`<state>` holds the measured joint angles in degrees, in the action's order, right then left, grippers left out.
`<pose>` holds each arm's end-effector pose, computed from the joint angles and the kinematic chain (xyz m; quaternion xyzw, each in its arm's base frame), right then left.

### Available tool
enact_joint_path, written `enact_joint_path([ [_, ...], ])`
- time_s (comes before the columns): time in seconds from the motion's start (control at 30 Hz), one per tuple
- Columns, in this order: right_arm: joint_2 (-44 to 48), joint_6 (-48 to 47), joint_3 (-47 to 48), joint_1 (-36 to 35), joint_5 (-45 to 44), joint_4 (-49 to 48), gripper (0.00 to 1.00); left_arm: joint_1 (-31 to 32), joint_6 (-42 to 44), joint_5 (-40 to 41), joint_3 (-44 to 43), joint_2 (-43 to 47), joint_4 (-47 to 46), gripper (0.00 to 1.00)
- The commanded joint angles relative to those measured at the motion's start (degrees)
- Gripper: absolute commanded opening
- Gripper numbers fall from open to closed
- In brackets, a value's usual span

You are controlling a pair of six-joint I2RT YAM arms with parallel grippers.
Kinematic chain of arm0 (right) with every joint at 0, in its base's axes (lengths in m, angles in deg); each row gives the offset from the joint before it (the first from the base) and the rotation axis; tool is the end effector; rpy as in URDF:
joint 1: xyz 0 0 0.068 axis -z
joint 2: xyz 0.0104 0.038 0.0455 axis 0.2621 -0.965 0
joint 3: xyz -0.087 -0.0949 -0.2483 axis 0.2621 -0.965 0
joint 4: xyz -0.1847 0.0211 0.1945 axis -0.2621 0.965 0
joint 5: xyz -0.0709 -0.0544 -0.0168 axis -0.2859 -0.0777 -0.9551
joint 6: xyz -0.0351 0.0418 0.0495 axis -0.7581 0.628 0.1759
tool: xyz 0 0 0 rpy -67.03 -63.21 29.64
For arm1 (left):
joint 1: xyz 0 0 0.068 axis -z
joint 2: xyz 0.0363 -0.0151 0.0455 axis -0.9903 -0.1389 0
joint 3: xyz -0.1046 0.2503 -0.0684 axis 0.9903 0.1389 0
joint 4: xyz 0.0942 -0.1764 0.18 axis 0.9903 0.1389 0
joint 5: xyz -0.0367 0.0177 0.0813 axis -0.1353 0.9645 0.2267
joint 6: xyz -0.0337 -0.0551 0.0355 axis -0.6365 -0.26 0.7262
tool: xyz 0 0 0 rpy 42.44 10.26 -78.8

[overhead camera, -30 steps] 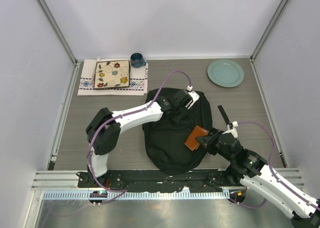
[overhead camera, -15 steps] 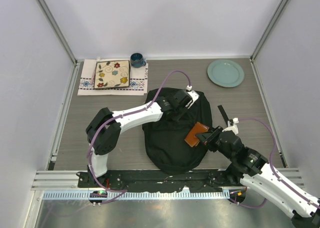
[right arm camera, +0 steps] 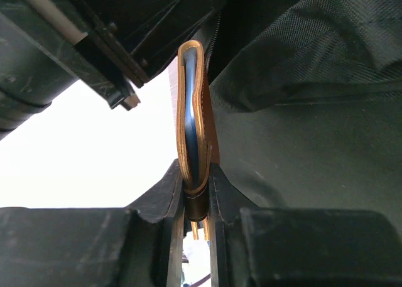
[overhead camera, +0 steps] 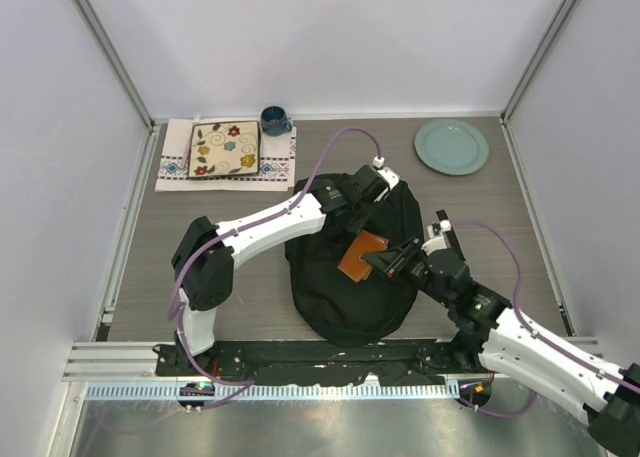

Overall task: Pack the student bag
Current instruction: Place the personal item in the student bag.

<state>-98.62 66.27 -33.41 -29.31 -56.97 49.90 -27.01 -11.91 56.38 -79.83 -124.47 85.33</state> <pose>0.1301 0.1228 0.2120 0.2456 0.7769 0.4941 0.3032 0.2721 -0.3618 0.2578 0.3409 0.8779 -0.0605 0.3309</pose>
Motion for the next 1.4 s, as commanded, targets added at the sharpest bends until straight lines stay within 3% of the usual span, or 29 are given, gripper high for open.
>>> enact_joint_path([
  [0.0, -7.66, 4.37, -1.47, -0.05, 2.59, -18.03, 0.01, -0.42, -1.83, 1.76, -3.11, 4.39, 1.36, 0.0],
  [0.13, -13.4, 6.22, -2.0, -0.05, 4.61, -23.4, 0.01, -0.51, -2.18, 2.64, -3.28, 5.1, 1.62, 0.0],
  [0.5, -18.85, 9.47, -5.61, 1.53, -2.16, -28.77, 0.01, -0.6, -3.24, 2.55, -3.11, 7.12, 2.5, 0.0],
  [0.63, -20.88, 10.35, -8.06, 2.58, -3.65, -35.62, 0.01, -0.6, -3.41, 1.41, -2.94, 7.65, 2.77, 0.0],
  [0.9, -19.65, 8.07, -8.42, 12.5, -5.59, -40.27, 0.01, -0.6, -4.29, -0.35, -1.62, 8.0, 3.56, 0.0],
  [1.07, -22.02, 8.5, -8.94, 14.45, -6.73, -46.58, 0.01, -0.6, -6.22, -3.42, -2.67, 7.04, 3.91, 0.0],
  [1.37, -37.57, 1.76, -4.55, 14.72, 0.65, -61.43, 0.01, -0.6, -7.9, -5.98, -4.34, 5.01, 3.65, 0.0],
])
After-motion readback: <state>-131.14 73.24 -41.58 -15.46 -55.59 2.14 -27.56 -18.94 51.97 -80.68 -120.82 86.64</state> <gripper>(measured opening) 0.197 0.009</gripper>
